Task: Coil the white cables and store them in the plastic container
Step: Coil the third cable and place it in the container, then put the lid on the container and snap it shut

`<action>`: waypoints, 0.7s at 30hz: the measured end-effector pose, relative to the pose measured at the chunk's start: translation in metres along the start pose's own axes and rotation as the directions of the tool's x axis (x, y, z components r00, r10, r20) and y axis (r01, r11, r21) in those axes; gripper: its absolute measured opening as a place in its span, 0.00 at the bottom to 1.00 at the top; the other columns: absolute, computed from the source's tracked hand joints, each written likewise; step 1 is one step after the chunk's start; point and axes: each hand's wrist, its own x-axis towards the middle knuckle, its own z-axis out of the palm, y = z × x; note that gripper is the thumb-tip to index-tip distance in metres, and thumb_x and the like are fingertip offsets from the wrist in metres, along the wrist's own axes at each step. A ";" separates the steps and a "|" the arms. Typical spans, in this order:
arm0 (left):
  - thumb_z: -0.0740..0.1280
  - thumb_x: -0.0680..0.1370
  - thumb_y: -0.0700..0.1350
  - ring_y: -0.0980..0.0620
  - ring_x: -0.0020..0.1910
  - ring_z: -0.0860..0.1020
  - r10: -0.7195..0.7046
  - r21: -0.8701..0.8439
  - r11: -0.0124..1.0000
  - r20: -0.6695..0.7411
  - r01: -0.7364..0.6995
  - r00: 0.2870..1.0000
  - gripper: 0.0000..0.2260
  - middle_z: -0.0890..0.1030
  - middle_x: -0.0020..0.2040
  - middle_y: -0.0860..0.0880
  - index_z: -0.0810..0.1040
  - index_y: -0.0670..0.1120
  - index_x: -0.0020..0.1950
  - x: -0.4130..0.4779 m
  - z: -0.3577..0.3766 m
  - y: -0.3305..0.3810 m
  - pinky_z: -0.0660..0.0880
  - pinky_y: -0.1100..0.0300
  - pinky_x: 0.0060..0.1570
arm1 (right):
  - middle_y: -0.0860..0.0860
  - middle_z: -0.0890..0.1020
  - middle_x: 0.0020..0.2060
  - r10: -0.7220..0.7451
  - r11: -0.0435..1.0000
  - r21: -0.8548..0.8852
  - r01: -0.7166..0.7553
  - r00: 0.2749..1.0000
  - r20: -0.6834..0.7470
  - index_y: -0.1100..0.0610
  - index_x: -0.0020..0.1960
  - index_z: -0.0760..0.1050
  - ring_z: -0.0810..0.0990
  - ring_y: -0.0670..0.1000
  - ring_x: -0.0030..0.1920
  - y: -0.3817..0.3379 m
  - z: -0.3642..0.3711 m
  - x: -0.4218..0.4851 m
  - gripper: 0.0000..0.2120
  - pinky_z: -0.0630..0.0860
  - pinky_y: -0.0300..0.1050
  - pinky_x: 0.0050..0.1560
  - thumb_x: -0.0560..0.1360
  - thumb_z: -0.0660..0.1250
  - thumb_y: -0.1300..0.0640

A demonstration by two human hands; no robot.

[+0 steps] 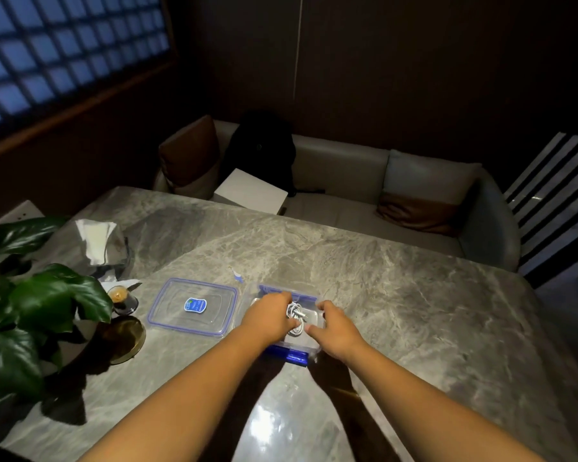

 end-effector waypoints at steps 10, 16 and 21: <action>0.71 0.73 0.54 0.46 0.67 0.72 0.095 0.188 0.976 0.069 -0.107 0.993 0.27 0.74 0.69 0.48 0.70 0.50 0.70 -0.032 0.004 0.016 0.71 0.50 0.67 | 0.56 0.68 0.70 -0.013 0.967 -0.253 0.027 0.998 0.059 0.52 0.74 0.61 0.74 0.57 0.66 0.009 -0.023 -0.030 0.32 0.73 0.49 0.65 0.74 0.69 0.46; 0.71 0.72 0.52 0.47 0.64 0.75 0.099 0.128 0.986 0.033 -0.102 0.995 0.26 0.76 0.66 0.49 0.71 0.51 0.69 -0.037 0.001 0.011 0.73 0.53 0.64 | 0.55 0.69 0.68 -0.019 0.970 -0.242 0.034 0.998 0.065 0.53 0.73 0.63 0.75 0.56 0.64 0.006 -0.022 -0.031 0.31 0.73 0.48 0.63 0.74 0.69 0.47; 0.71 0.73 0.52 0.47 0.61 0.76 0.084 0.122 0.989 0.004 -0.084 0.996 0.23 0.78 0.63 0.48 0.73 0.51 0.67 -0.039 -0.004 -0.002 0.74 0.52 0.61 | 0.55 0.71 0.64 -0.051 0.961 -0.267 0.076 0.994 0.097 0.52 0.70 0.65 0.76 0.54 0.60 -0.008 -0.008 -0.025 0.28 0.74 0.47 0.61 0.74 0.70 0.49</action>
